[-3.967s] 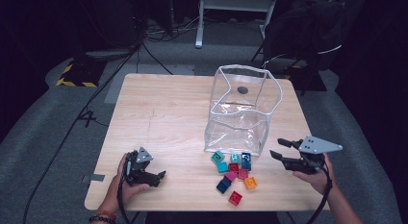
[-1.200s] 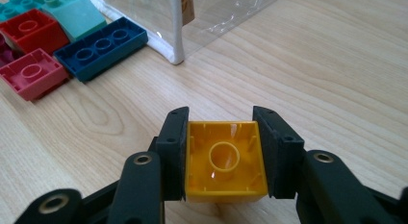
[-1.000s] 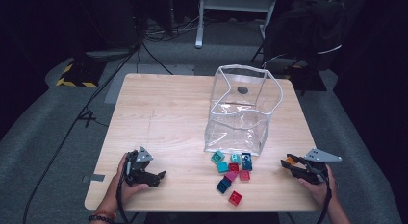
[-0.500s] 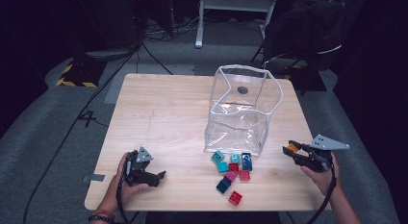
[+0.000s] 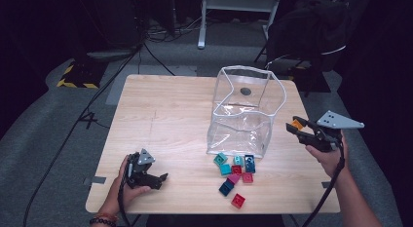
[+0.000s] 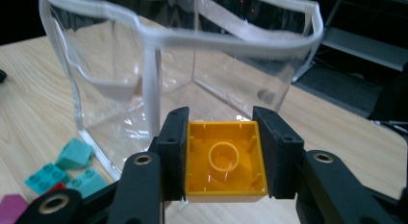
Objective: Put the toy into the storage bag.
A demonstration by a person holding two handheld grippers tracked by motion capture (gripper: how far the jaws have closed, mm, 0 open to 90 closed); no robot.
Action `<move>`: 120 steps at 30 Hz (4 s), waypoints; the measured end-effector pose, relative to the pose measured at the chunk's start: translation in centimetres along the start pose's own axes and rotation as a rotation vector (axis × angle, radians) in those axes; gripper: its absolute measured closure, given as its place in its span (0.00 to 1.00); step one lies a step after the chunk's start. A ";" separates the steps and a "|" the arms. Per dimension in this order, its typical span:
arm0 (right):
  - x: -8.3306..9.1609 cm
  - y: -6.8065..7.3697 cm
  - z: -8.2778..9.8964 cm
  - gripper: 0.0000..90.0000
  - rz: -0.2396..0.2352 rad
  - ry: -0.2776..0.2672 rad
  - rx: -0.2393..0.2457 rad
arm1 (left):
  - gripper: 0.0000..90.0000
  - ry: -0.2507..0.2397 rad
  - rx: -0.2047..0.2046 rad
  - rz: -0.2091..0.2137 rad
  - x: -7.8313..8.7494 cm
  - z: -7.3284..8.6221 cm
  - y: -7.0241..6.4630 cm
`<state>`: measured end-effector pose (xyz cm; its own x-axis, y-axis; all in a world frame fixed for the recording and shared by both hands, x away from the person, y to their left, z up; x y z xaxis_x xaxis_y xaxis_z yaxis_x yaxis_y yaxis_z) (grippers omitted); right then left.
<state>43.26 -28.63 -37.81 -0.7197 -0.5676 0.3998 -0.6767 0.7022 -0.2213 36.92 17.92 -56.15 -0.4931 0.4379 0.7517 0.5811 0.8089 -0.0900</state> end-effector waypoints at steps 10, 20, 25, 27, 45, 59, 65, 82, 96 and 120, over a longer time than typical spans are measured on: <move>-0.6 -0.3 -4.1 0.66 0.015 -0.025 0.054 | 0.00 0.000 0.000 0.000 0.0 0.0 0.0; -1.5 -0.1 -7.5 0.66 0.016 -0.053 0.074 | 0.00 0.000 0.000 0.000 0.0 0.0 0.0; -2.7 0.1 -8.3 0.66 0.001 -0.051 0.076 | 0.00 -0.001 0.000 -0.001 0.0 0.0 0.0; -3.1 0.2 -8.5 0.66 -0.003 -0.049 0.082 | 0.00 0.000 -0.001 0.000 0.0 0.0 0.0; -7.2 0.6 -9.2 0.66 -0.017 -0.008 0.071 | 0.00 0.000 0.000 -0.001 0.0 0.0 0.0; -7.1 0.5 -8.7 0.56 0.013 -0.007 0.045 | 0.00 0.001 0.000 -0.002 0.0 0.0 0.0; -6.1 0.8 -8.6 0.55 0.016 -0.020 0.052 | 0.00 0.001 0.000 -0.002 0.0 0.0 0.0; -1.6 2.1 -7.6 0.55 0.002 -0.071 0.080 | 0.00 0.001 0.000 -0.002 0.0 0.0 0.0; 2.4 4.0 -2.1 0.54 -0.022 -0.094 0.050 | 0.00 0.001 0.000 -0.002 0.0 0.0 0.0; -2.1 12.3 9.5 0.53 -0.258 0.118 0.045 | 0.00 0.001 0.000 -0.002 0.0 0.0 0.0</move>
<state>35.03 -22.88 -49.78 -0.5019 -0.6693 0.5478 -0.8431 0.5200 -0.1372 36.91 17.93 -56.14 -0.4935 0.4361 0.7525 0.5802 0.8096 -0.0887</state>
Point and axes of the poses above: each handheld gripper's, and its own axes: x roughly backward along the jaws, z roughly out of its underside, y roughly to its left, the point moved 7 cm from there along -x, roughly forward along the jaws, and after that the axes turned 6 degrees about x, right-handed, at the moved point
